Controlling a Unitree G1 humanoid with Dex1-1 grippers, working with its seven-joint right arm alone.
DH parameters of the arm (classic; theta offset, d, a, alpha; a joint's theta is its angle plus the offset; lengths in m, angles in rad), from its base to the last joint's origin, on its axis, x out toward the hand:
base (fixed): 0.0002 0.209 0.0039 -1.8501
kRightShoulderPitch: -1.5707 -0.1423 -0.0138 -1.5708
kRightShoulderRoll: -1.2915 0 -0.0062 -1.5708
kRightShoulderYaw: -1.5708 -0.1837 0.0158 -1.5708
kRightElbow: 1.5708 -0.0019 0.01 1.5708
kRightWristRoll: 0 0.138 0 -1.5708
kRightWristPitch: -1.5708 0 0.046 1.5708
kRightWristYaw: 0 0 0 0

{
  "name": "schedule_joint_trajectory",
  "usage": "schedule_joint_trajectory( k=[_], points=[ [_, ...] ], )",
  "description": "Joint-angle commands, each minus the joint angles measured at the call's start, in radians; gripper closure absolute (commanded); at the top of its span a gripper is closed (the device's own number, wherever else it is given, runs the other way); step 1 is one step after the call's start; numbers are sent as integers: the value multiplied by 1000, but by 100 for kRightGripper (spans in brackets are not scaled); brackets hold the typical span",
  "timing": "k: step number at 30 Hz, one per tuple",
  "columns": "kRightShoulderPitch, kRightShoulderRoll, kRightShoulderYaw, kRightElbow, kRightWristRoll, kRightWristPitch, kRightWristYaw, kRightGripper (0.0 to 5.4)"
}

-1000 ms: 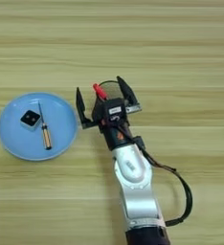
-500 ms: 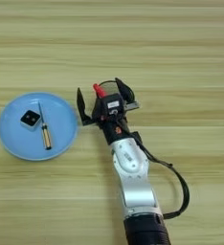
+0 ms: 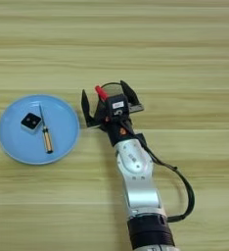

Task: Move the objects on the table

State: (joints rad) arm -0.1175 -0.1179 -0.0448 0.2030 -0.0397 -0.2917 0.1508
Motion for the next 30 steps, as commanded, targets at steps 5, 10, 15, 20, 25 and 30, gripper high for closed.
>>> schedule_joint_trajectory(
  k=[5, 10, 15, 20, 25, 30],
  points=[
    [-93, -21, -14, -27, 22, 12, -3, 2],
    [-94, -22, -12, -27, 25, 10, 0, 37],
    [-90, -20, -8, -34, 26, 4, 7, 105],
    [-89, -19, -7, -34, 27, 1, 10, 157],
    [-88, -16, -5, -33, 30, 2, 13, 213],
    [-86, -14, -5, -35, 35, -1, 13, 260]
  ],
)
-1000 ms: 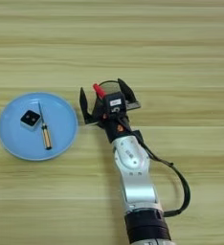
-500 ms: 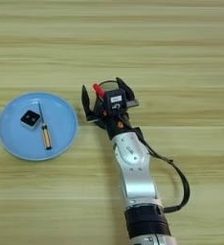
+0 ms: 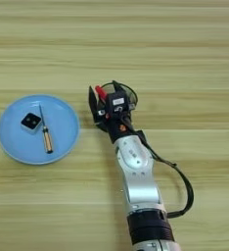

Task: Move the objects on the table

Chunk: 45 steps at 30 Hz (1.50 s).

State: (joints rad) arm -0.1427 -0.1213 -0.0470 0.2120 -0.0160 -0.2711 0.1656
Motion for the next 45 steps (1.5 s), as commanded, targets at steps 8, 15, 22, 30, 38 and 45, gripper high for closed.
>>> schedule_joint_trajectory(
  k=[8, 15, 22, 30, 38, 45],
  points=[
    [-57, -10, 2, -49, 14, -25, 2, 363],
    [-55, -8, 5, -53, 16, -30, 2, 442],
    [-43, -6, 11, -81, 22, -40, 12, 487],
    [-28, -7, 12, -133, 21, -43, 15, 487],
    [-9, -9, 7, -199, 16, -38, 6, 487],
    [5, -11, 2, -249, 9, -36, -3, 487]
  ],
)
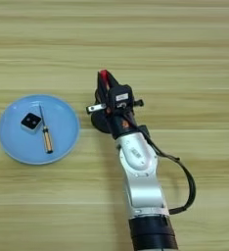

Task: Move the objects on the table

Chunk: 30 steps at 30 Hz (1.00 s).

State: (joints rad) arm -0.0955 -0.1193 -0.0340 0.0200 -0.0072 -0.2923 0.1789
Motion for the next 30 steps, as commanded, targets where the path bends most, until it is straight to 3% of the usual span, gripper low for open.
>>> schedule_joint_trajectory(
  k=[1, 12, 21, 23, 28, 30],
  points=[
    [-43, -13, -12, -59, 1, -17, -16, 487],
    [-28, -21, -1, -122, -4, -111, 5, 487],
    [-11, -29, 62, -121, -105, -221, 7, 487],
    [-4, -37, 91, -121, -155, -267, 7, 487],
    [2, -59, 147, -100, -405, -385, -70, 487],
    [2, -61, 154, -90, -465, -408, -102, 487]
  ],
)
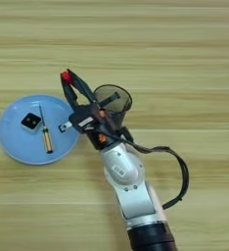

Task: Move the objects on the table

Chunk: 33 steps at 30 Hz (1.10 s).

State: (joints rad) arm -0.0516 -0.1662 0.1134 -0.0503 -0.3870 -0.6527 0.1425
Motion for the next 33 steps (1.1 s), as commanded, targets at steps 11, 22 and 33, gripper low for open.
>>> schedule_joint_trajectory(
  k=[11, 22, 33],
  points=[
    [-69, -17, 135, 107, -369, -66, -195, 487],
    [-140, -26, 222, 301, -446, -41, -292, 487],
    [-227, 21, 251, 633, -174, -163, -189, 487]
  ],
)
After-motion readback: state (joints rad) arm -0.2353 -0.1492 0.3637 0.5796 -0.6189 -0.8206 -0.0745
